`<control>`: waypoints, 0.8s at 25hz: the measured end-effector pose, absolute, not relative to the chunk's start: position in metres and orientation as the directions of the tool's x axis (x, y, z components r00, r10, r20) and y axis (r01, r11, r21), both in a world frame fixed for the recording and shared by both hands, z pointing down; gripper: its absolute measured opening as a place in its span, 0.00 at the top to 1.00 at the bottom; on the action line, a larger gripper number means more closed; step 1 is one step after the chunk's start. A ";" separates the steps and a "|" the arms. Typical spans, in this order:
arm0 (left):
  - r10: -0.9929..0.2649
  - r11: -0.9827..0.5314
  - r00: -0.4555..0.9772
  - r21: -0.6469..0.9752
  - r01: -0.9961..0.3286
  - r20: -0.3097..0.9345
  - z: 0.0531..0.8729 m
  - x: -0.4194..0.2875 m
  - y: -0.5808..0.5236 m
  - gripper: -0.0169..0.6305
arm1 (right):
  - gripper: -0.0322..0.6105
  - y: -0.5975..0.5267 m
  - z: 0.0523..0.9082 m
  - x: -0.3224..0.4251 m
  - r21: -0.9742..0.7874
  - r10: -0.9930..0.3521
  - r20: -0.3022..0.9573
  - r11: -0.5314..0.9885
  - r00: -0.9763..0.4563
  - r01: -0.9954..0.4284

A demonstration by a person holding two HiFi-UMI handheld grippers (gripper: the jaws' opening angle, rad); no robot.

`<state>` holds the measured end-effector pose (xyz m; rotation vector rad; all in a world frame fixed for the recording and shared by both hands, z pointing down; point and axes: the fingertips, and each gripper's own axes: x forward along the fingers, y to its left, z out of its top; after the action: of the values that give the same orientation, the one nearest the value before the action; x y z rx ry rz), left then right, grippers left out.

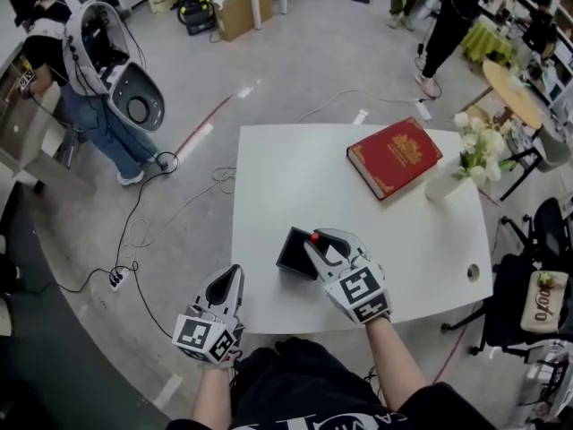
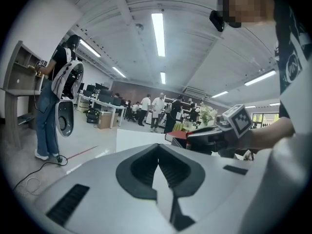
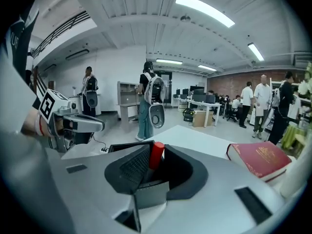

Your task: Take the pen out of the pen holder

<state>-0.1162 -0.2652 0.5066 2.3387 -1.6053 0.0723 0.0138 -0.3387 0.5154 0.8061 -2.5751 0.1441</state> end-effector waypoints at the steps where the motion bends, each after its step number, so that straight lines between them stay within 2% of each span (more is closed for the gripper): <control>1: -0.905 -0.326 0.372 0.223 -0.919 0.207 0.506 -0.117 -0.265 0.97 | 0.80 -0.338 0.513 0.013 0.036 -0.523 0.429 0.825 -0.737 -0.565; 3: -0.907 -0.325 0.372 0.233 -0.917 0.198 0.505 -0.117 -0.264 0.97 | 0.84 -0.336 0.508 0.013 0.054 -0.531 0.414 0.825 -0.739 -0.563; 11: -0.896 -0.360 0.406 0.243 -0.901 0.178 0.498 -0.117 -0.267 0.97 | 0.85 -0.324 0.480 0.017 0.043 -0.571 0.327 0.805 -0.753 -0.592; 20: -0.853 -0.457 0.502 0.264 -0.850 0.140 0.476 -0.107 -0.284 0.97 | 0.85 -0.322 0.448 0.034 -0.093 -0.654 0.228 0.723 -0.721 -0.685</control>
<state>-0.1067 -0.2837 0.4759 2.4505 -1.4322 -0.0172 0.0343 -0.3221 0.4482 1.0770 -2.7468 0.2548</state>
